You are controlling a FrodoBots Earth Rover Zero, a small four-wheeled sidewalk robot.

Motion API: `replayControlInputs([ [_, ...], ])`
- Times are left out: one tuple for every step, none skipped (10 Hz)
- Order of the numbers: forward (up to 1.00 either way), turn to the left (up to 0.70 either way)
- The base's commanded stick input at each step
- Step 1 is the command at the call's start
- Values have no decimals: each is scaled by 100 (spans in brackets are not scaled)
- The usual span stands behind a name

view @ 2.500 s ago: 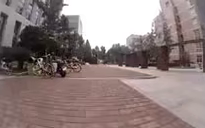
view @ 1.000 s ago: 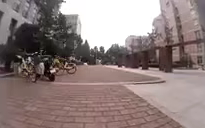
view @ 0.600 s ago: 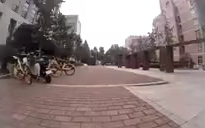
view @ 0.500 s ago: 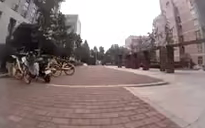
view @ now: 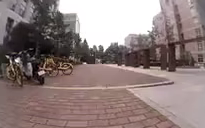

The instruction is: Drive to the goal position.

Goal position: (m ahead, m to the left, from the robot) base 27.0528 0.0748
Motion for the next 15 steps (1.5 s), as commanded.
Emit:
replayControlInputs([
  [70, 0],
  [70, 0],
  [70, 0],
  [70, 0],
  [70, 0],
  [70, 0],
  [70, 0],
  [70, 1],
  [70, 6],
  [70, 10],
  [70, 11],
  [70, 5],
  [70, 1],
  [70, 0],
  [70, 0],
])
